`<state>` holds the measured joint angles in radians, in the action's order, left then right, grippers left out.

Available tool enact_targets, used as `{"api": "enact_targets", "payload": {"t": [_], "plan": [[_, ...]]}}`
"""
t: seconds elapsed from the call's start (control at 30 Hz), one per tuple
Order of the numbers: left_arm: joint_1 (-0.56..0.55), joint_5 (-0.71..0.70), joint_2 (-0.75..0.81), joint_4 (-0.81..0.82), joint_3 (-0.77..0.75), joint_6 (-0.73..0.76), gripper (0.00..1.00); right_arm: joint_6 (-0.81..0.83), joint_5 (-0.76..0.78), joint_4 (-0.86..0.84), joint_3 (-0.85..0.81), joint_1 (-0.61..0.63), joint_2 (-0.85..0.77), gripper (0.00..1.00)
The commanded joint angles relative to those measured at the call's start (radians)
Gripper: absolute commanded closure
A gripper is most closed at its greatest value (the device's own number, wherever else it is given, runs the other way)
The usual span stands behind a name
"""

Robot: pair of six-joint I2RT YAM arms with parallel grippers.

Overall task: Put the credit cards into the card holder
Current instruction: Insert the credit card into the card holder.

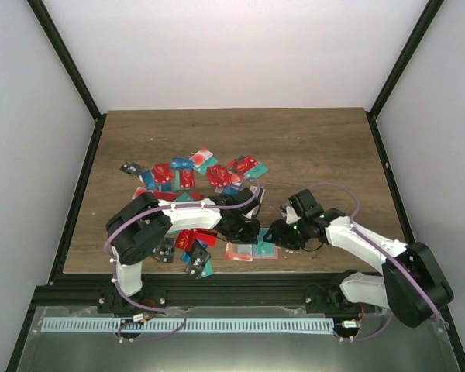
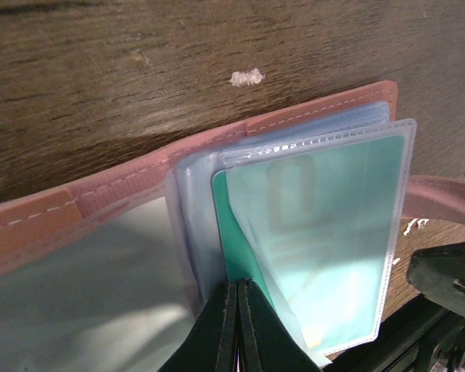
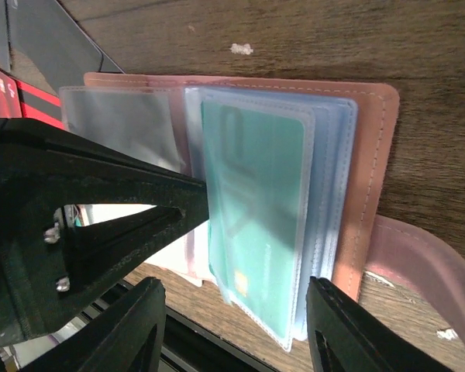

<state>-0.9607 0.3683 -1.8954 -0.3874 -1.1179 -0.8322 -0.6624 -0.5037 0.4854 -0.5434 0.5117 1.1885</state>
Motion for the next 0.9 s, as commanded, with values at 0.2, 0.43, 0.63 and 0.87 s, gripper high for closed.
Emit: {"api": "enact_targets", "payload": {"t": [0.2, 0.43, 0.63, 0.87], "plan": [[-0.004, -0.013, -0.032, 0.011, 0.018, 0.015, 0.96, 0.026, -0.024, -0.035, -0.011, -0.006, 0.059, 0.48], [-0.005, -0.012, -0.036, 0.01, 0.015, 0.018, 0.96, 0.029, -0.059, -0.064, -0.009, -0.006, 0.062, 0.48], [-0.004, -0.011, -0.034, 0.013, 0.017, 0.016, 0.96, 0.029, -0.121, -0.105, -0.003, -0.006, 0.05, 0.48], [-0.005, -0.02, -0.016, 0.004, 0.012, 0.013, 0.96, 0.029, -0.183, -0.148, 0.003, -0.006, 0.039, 0.48]]}}
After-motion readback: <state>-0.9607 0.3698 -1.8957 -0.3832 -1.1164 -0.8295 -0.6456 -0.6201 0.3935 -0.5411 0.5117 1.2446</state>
